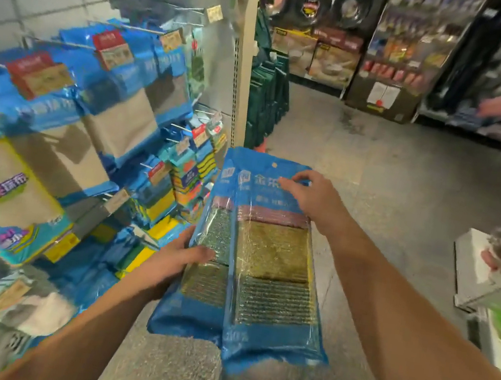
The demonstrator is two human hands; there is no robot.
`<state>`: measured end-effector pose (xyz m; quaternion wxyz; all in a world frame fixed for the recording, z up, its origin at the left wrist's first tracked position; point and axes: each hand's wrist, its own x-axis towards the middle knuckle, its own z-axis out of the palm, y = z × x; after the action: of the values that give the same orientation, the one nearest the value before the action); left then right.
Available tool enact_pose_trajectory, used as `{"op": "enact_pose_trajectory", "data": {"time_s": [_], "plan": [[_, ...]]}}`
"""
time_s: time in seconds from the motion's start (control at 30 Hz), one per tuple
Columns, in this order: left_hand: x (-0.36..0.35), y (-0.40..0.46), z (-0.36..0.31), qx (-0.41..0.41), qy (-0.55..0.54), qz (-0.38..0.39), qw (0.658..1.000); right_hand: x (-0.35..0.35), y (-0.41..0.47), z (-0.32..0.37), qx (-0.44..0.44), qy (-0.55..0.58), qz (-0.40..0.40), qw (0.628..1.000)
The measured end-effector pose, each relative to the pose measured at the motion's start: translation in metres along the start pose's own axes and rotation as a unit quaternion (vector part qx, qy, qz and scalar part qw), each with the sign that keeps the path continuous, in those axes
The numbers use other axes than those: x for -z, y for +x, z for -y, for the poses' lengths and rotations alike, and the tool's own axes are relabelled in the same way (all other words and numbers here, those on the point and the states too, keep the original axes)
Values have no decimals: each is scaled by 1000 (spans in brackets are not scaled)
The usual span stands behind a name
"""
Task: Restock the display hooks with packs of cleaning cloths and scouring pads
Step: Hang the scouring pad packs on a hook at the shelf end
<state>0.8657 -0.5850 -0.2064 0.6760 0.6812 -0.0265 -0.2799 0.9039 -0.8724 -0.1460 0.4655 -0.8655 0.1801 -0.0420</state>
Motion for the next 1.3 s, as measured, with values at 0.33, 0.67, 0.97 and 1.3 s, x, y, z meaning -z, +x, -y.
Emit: {"op": "enact_pose_trajectory", "data": {"time_s": [0.33,0.67,0.97,1.3], "plan": [[-33,161,-73,-17,25,-58,998,48,208,8,16,76,183,980],[-35,274,-161,-40,-29,-147,988,100,384,101,164,23,293,942],[55,305,-252,-119,-41,-266,956,72,473,221,310,56,243,918],[163,360,-355,-221,-5,-321,921,50,561,361,425,49,139,893]]}}
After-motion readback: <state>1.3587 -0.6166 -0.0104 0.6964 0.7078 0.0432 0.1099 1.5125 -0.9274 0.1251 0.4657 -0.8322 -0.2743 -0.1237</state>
